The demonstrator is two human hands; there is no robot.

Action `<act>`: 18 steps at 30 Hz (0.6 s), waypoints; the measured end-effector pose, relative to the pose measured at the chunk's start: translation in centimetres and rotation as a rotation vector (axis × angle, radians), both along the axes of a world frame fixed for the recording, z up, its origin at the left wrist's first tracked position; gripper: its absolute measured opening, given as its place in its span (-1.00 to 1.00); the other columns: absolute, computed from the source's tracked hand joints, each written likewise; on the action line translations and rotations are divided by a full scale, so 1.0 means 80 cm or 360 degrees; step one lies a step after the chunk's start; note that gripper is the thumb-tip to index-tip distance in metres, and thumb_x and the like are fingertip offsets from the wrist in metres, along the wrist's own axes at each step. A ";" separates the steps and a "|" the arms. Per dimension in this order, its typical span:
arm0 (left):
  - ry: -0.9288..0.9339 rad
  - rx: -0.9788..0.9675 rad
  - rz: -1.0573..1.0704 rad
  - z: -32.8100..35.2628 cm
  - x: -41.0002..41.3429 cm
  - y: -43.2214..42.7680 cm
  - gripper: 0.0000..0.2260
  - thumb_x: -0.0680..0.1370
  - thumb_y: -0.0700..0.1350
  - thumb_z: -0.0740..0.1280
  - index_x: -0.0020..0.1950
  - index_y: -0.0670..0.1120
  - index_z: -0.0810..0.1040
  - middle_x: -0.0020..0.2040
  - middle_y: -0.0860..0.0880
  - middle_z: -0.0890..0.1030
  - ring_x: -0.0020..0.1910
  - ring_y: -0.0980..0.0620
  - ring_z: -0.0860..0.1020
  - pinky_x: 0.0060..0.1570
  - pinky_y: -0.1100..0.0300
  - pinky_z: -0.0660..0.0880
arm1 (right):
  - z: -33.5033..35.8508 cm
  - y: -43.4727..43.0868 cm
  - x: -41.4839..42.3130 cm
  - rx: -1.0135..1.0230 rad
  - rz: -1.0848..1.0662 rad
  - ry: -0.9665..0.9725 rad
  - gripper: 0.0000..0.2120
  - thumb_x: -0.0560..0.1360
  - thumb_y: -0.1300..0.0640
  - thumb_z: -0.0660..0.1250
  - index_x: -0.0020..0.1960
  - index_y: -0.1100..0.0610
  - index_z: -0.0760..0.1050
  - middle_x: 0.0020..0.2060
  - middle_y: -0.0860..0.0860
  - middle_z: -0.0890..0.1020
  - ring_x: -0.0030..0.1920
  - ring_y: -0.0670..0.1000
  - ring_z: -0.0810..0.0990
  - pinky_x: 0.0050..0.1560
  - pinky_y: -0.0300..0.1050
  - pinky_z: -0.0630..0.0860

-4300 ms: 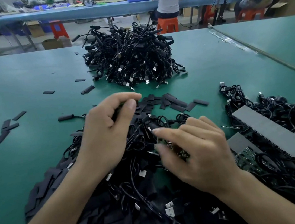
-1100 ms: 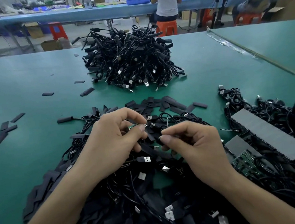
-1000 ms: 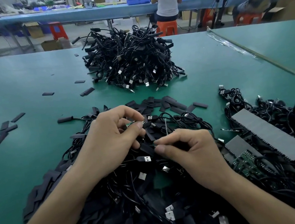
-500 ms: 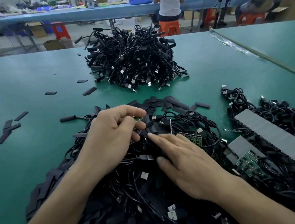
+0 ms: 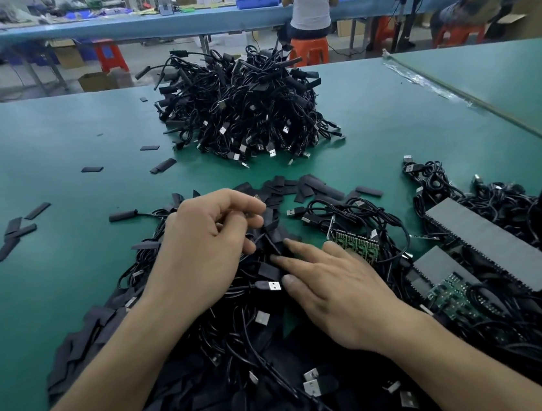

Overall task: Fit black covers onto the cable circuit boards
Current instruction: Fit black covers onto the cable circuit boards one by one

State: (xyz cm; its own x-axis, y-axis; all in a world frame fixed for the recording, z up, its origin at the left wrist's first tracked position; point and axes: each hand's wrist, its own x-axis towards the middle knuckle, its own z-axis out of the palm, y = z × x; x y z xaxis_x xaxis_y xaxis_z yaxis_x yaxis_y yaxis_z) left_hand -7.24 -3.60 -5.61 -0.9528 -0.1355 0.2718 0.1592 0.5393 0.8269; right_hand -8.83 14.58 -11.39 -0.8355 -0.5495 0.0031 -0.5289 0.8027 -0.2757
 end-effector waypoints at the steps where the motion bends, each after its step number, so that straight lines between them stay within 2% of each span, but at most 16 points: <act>1: 0.0003 -0.0002 0.0002 0.000 0.000 0.000 -0.66 0.62 -0.27 0.22 -0.11 0.12 0.65 -0.18 0.20 0.69 -0.36 0.17 0.64 -0.45 0.43 0.42 | 0.000 0.000 0.001 0.0002 0.0002 0.0026 -0.48 0.64 -0.22 -0.15 0.55 -0.14 0.17 0.57 -0.16 0.17 0.24 -0.02 0.32 0.34 -0.06 0.29; 4: 0.0004 -0.0007 0.0006 0.001 0.000 -0.001 -0.67 0.62 -0.26 0.22 -0.10 0.11 0.65 -0.18 0.21 0.69 -0.36 0.17 0.64 -0.45 0.43 0.43 | 0.001 -0.001 0.002 -0.0074 -0.0001 0.0068 -0.45 0.64 -0.22 -0.14 0.53 -0.05 0.24 0.53 -0.18 0.24 0.29 -0.05 0.35 0.35 -0.07 0.31; 7: 0.0001 -0.0004 0.0006 0.000 -0.001 -0.002 -0.66 0.62 -0.27 0.21 -0.11 0.12 0.65 -0.18 0.20 0.68 -0.37 0.16 0.64 -0.47 0.40 0.44 | 0.001 0.000 0.001 -0.0396 -0.0077 0.0072 -0.56 0.65 -0.17 0.05 0.40 -0.03 0.47 0.36 -0.18 0.46 0.30 -0.11 0.43 0.34 -0.11 0.37; 8: 0.0001 -0.0003 0.0004 0.000 -0.001 -0.002 -0.66 0.62 -0.27 0.21 -0.11 0.12 0.65 -0.18 0.20 0.68 -0.37 0.16 0.64 -0.47 0.39 0.44 | 0.002 0.000 0.001 -0.0565 -0.0133 0.0077 -0.63 0.64 -0.15 0.14 0.28 -0.02 0.57 0.24 -0.18 0.56 0.21 -0.14 0.50 0.27 -0.15 0.42; 10: 0.0003 -0.0008 -0.0003 -0.001 -0.001 -0.003 -0.66 0.62 -0.27 0.21 -0.11 0.13 0.64 -0.18 0.20 0.68 -0.37 0.15 0.65 -0.48 0.38 0.44 | 0.004 0.001 0.003 -0.0939 -0.0262 0.0139 -0.78 0.56 -0.10 0.33 -0.04 0.00 0.68 -0.11 -0.20 0.66 -0.10 -0.20 0.59 -0.02 -0.29 0.50; 12: -0.0028 -0.0008 -0.0029 -0.002 -0.001 -0.004 -0.68 0.63 -0.25 0.21 -0.06 0.14 0.63 -0.17 0.19 0.69 -0.37 0.14 0.65 -0.48 0.37 0.45 | 0.007 0.002 0.005 -0.1252 -0.0389 0.0182 -0.81 0.46 -0.03 0.49 -0.29 0.00 0.63 -0.39 -0.16 0.62 -0.35 -0.16 0.56 -0.30 -0.39 0.40; 13: -0.0068 -0.0001 -0.0057 -0.002 -0.001 -0.005 -0.69 0.63 -0.24 0.21 -0.01 0.16 0.60 -0.16 0.18 0.69 -0.36 0.14 0.66 -0.47 0.34 0.45 | 0.008 0.003 0.006 -0.1382 -0.0430 0.0163 -0.78 0.42 0.02 0.54 -0.35 0.02 0.59 -0.44 -0.13 0.60 -0.42 -0.16 0.52 -0.36 -0.40 0.37; 18: -0.0289 0.0070 -0.0232 -0.002 0.001 -0.005 -0.73 0.63 -0.20 0.26 0.15 0.19 0.47 -0.16 0.14 0.72 -0.31 0.09 0.69 -0.45 0.33 0.48 | 0.011 0.005 0.006 -0.1774 -0.0399 -0.0019 -0.72 0.39 0.22 0.54 -0.40 0.09 0.50 -0.50 -0.06 0.55 -0.49 -0.17 0.41 -0.42 -0.30 0.36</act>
State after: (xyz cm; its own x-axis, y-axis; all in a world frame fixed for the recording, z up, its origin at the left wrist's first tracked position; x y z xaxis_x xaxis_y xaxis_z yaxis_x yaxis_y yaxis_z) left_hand -7.17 -3.96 -5.75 -0.9958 -0.0007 0.0914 0.0796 0.4845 0.8712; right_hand -8.32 15.01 -10.50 -0.9244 -0.0637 0.3761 -0.3812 0.1905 -0.9047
